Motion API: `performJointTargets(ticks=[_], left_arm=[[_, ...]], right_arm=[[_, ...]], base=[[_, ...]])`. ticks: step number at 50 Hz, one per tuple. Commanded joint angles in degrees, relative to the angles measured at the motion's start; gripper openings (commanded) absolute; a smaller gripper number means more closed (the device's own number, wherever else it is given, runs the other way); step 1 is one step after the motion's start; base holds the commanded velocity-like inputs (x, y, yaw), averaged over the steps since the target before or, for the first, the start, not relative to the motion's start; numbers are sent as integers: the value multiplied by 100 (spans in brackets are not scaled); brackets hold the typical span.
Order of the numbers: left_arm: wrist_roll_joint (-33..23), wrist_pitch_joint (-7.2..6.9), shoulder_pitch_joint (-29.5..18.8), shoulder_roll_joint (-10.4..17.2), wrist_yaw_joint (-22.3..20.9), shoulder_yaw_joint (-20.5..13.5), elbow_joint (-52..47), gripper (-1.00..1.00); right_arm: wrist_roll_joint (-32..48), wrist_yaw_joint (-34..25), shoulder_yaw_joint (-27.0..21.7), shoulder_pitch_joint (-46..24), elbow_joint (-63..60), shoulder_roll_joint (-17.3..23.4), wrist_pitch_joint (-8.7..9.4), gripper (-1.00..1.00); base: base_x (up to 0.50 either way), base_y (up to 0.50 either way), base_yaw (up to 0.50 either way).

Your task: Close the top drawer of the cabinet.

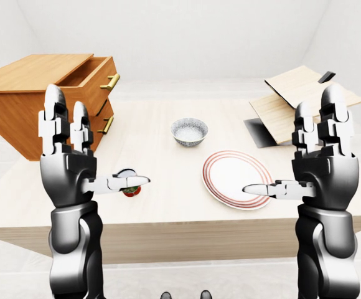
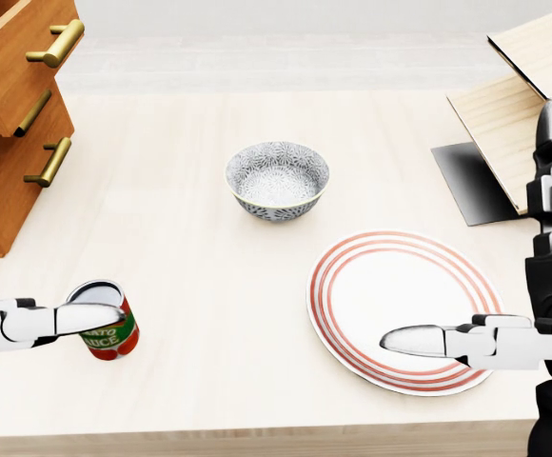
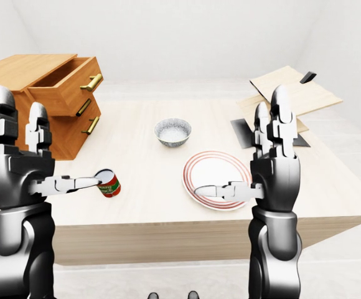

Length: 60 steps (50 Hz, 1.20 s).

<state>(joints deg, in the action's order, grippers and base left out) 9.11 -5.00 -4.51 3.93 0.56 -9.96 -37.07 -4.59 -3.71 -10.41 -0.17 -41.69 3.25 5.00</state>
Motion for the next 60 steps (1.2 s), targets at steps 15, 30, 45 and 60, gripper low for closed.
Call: performJointTargets(ticks=[15,30,45,60], left_arm=[[73,0,57,13,2,-101,-42,100],[70,0,84,34,7,-104,-86,100],[29,0,84,28,-39,-90,72,100],[13,0,29,50,-59,-133,68,100]], right_arm=[[8,-110,-33,25,-118,-4,0,100],[24,-150,-15,96,-23,-33,0,100],[5,-154,-19,118,-55,-48,0,100],[7,-160,-28,127,-4,-47,0,100]], base=[[0,19,0],[2,50,0],[2,50,0],[2,50,0]])
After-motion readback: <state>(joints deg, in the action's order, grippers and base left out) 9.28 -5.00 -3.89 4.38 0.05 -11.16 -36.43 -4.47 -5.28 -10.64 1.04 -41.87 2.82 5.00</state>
